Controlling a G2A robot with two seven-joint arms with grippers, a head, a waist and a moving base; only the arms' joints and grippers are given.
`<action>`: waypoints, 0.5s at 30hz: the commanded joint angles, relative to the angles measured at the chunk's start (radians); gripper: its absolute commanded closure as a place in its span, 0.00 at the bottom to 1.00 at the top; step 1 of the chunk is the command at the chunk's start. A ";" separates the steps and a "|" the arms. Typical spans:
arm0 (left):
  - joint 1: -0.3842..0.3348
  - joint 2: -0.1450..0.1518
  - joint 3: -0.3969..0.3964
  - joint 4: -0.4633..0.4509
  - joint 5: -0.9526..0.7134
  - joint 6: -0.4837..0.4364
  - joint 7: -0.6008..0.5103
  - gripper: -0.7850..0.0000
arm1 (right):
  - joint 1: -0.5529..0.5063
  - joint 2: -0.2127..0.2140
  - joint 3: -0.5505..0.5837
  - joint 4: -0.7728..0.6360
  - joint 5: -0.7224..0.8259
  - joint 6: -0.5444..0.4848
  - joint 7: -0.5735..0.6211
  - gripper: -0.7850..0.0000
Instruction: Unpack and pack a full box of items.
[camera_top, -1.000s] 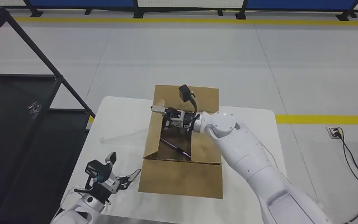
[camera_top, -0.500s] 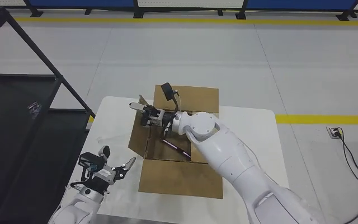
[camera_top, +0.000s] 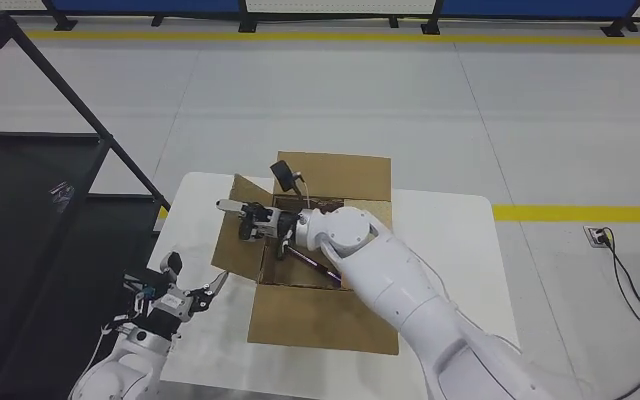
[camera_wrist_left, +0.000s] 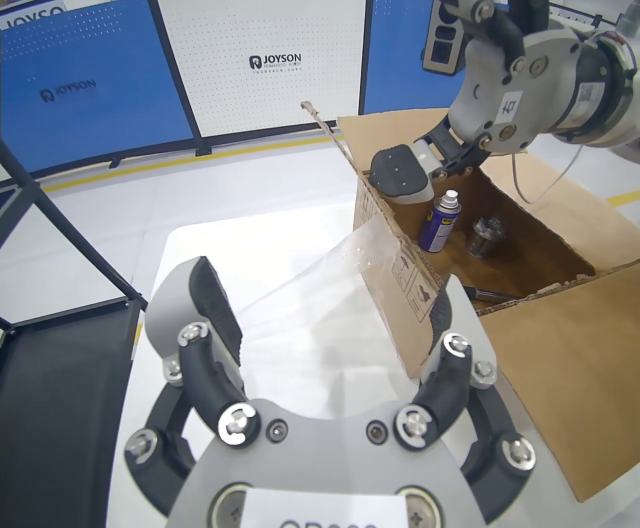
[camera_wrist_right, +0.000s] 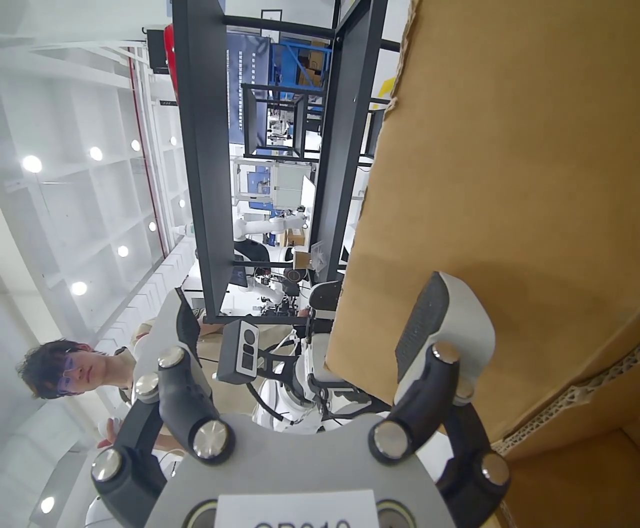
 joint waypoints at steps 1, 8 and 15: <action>-0.004 0.000 -0.008 0.004 -0.006 0.008 0.001 0.00 | 0.000 -0.009 -0.002 0.014 -0.003 -0.003 -0.010 0.00; -0.040 0.001 -0.026 0.050 -0.020 0.014 -0.016 0.00 | 0.005 -0.036 -0.003 0.058 -0.009 -0.019 0.002 0.00; -0.072 0.000 -0.021 0.119 -0.030 0.006 -0.027 0.00 | 0.025 -0.028 0.042 0.090 0.015 -0.117 0.044 0.00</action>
